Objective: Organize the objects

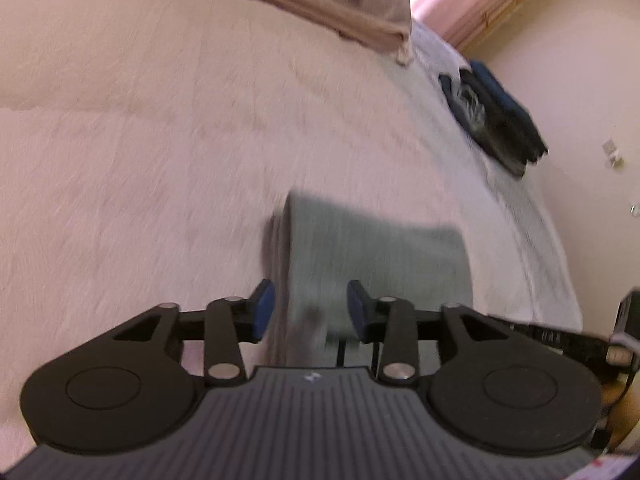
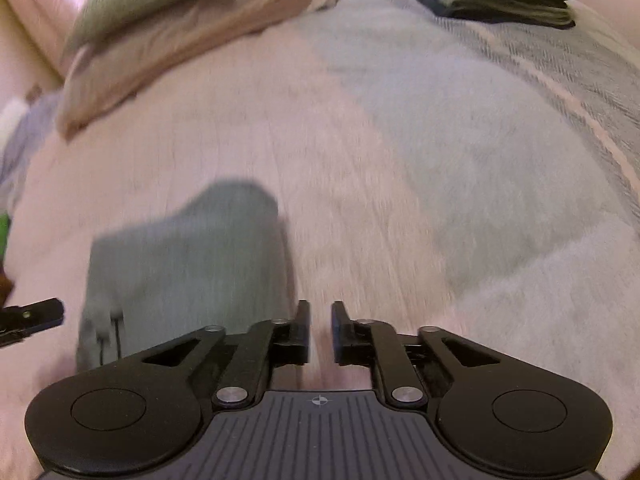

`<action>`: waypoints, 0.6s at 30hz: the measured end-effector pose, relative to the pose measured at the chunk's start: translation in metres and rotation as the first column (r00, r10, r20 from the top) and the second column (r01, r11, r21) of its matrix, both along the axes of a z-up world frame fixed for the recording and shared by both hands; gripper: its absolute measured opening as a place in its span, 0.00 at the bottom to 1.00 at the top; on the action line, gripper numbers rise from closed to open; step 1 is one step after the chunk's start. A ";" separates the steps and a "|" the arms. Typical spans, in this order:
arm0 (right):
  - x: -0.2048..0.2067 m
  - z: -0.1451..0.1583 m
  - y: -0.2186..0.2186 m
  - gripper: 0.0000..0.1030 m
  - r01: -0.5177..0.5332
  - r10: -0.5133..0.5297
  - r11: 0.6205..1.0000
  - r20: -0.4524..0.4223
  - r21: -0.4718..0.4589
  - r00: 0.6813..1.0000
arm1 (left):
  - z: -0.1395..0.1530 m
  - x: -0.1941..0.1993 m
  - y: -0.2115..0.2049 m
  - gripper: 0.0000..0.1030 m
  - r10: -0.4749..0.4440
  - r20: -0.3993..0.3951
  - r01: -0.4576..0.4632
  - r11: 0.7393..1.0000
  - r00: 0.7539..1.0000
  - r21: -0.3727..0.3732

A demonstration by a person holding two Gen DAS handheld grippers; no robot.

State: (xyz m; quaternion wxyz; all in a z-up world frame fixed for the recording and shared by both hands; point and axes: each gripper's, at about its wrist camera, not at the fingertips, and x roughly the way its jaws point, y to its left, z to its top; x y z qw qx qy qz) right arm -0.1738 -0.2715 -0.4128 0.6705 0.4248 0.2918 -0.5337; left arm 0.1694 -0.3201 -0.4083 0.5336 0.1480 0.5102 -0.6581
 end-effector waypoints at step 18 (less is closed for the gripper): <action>0.038 -0.035 -0.029 0.19 -0.160 0.148 0.981 -0.102 -0.114 0.984 | -0.047 -0.046 -0.047 0.05 -0.011 0.257 0.014 1.000 0.966 -0.010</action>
